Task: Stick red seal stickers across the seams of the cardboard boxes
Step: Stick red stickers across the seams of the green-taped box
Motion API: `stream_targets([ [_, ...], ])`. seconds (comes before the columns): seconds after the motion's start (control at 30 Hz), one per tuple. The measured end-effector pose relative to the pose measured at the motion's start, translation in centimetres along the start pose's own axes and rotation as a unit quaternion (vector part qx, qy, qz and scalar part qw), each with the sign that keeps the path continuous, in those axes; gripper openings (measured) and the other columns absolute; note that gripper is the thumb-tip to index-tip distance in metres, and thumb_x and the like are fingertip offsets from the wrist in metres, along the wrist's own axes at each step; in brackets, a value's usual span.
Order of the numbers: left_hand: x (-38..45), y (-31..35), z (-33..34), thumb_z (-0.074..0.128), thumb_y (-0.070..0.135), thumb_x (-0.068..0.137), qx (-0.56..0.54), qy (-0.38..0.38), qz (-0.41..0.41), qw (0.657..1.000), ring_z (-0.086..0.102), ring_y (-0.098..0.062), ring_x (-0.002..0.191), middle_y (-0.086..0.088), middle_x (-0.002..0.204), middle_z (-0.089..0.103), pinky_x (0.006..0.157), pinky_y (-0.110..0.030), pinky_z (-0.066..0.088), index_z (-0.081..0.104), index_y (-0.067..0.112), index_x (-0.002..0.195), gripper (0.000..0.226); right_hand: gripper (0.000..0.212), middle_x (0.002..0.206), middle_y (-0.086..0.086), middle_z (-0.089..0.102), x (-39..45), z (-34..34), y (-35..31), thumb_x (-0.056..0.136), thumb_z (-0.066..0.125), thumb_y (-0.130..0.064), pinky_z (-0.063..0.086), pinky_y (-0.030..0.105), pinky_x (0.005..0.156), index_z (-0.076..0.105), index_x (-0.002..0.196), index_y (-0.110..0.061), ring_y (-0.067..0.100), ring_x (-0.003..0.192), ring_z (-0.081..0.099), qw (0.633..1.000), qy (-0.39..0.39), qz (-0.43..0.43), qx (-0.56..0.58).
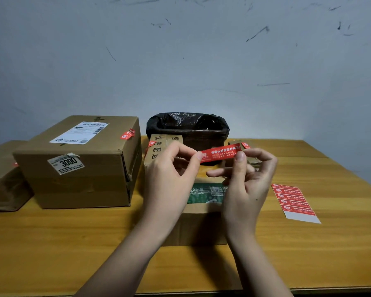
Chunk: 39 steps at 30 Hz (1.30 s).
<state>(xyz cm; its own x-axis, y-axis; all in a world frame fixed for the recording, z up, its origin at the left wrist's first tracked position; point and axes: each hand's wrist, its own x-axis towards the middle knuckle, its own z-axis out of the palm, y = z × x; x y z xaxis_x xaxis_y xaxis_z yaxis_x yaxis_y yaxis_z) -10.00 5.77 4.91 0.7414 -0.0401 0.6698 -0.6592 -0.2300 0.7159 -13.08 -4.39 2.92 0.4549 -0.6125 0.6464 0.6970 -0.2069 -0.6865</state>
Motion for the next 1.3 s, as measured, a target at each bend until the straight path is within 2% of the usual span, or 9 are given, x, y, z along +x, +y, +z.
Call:
stream_targets([
  [0.13,0.1,0.0,0.1,0.065,0.022,0.089,-0.015,-0.004,-0.004,1.000,0.064,-0.010,0.074,0.007,0.078,0.065,0.066,-0.035,0.054,0.061,0.019,0.082,0.008,0.011,0.108,0.005,0.070,0.3,0.0,0.1,0.102,0.042,-0.013,0.049,0.023,0.053,0.039,0.094,-0.021,0.024,0.051,0.065,0.998,0.002,0.040,0.044],
  [0.27,0.7,-0.6,-0.2,0.066,0.030,0.084,-0.066,-0.009,-0.050,0.996,0.067,-0.018,0.075,0.004,0.077,0.067,0.072,-0.044,0.055,0.062,0.019,0.080,0.012,0.012,0.085,-0.012,0.063,0.8,-0.1,0.1,0.095,0.056,-0.012,0.043,0.014,0.052,0.051,0.091,-0.022,0.014,0.054,0.063,0.999,0.015,0.042,0.020],
  [0.4,1.0,-0.6,-0.8,0.069,0.022,0.086,-0.064,-0.016,-0.056,0.996,0.066,-0.017,0.076,0.001,0.080,0.067,0.072,-0.042,0.056,0.061,0.018,0.079,0.011,0.017,0.079,-0.004,0.062,1.2,-0.6,0.0,0.089,0.066,-0.009,0.046,0.019,0.056,0.056,0.085,-0.023,0.023,0.058,0.061,0.999,0.024,0.031,-0.021],
  [0.5,1.3,-0.6,-1.4,0.068,0.022,0.086,-0.028,-0.003,-0.019,0.999,0.064,-0.012,0.076,0.005,0.079,0.065,0.070,-0.034,0.055,0.060,0.018,0.080,0.010,0.020,0.084,0.008,0.062,1.7,-1.1,0.4,0.087,0.070,-0.014,0.052,0.036,0.060,0.057,0.085,-0.028,0.042,0.067,0.059,0.998,0.025,0.032,-0.043],
  [0.57,1.5,-0.7,-1.8,0.067,0.024,0.086,0.004,-0.003,0.003,1.000,0.062,-0.008,0.078,0.009,0.079,0.064,0.069,-0.028,0.054,0.061,0.018,0.080,0.010,0.015,0.087,0.009,0.064,2.1,-1.3,0.5,0.089,0.068,-0.017,0.053,0.043,0.066,0.058,0.088,-0.028,0.036,0.071,0.062,0.997,-0.006,0.038,-0.066],
  [0.7,1.8,-0.8,-2.2,0.066,0.028,0.085,0.059,-0.022,0.035,0.997,0.061,-0.004,0.079,0.013,0.080,0.063,0.072,-0.029,0.053,0.061,0.021,0.080,0.010,0.004,0.092,-0.002,0.067,2.9,-1.6,0.7,0.091,0.063,-0.023,0.050,0.033,0.073,0.063,0.094,-0.026,0.018,0.083,0.064,0.989,-0.093,0.054,-0.105],
  [0.87,1.9,-1.0,-2.3,0.066,0.031,0.085,0.089,-0.011,0.047,0.995,0.061,-0.003,0.078,0.014,0.080,0.063,0.072,-0.034,0.053,0.060,0.023,0.079,0.011,0.027,0.091,-0.007,0.065,2.6,-1.5,0.4,0.084,0.056,-0.051,0.050,0.035,0.076,0.064,0.095,-0.028,0.017,0.086,0.062,0.985,-0.133,0.051,-0.099],
  [1.0,1.9,-1.1,-2.3,0.066,0.031,0.085,0.109,-0.002,0.054,0.993,0.062,-0.002,0.078,0.014,0.081,0.064,0.072,-0.035,0.053,0.060,0.024,0.079,0.011,0.015,0.091,-0.005,0.064,2.6,-1.4,0.2,0.084,0.069,-0.037,0.045,0.015,0.071,0.064,0.089,-0.024,0.007,0.082,0.061,0.976,-0.140,0.007,-0.169],
  [1.3,2.2,-1.9,-2.1,0.069,0.022,0.085,0.008,-0.013,-0.053,0.998,0.067,-0.007,0.073,0.010,0.078,0.069,0.069,-0.028,0.057,0.068,0.026,0.083,0.004,0.013,0.079,-0.011,0.061,2.9,-1.7,0.7,0.086,0.070,-0.026,0.044,0.019,0.067,0.061,0.076,-0.027,0.006,0.077,0.058,0.964,-0.112,-0.047,-0.237],
])
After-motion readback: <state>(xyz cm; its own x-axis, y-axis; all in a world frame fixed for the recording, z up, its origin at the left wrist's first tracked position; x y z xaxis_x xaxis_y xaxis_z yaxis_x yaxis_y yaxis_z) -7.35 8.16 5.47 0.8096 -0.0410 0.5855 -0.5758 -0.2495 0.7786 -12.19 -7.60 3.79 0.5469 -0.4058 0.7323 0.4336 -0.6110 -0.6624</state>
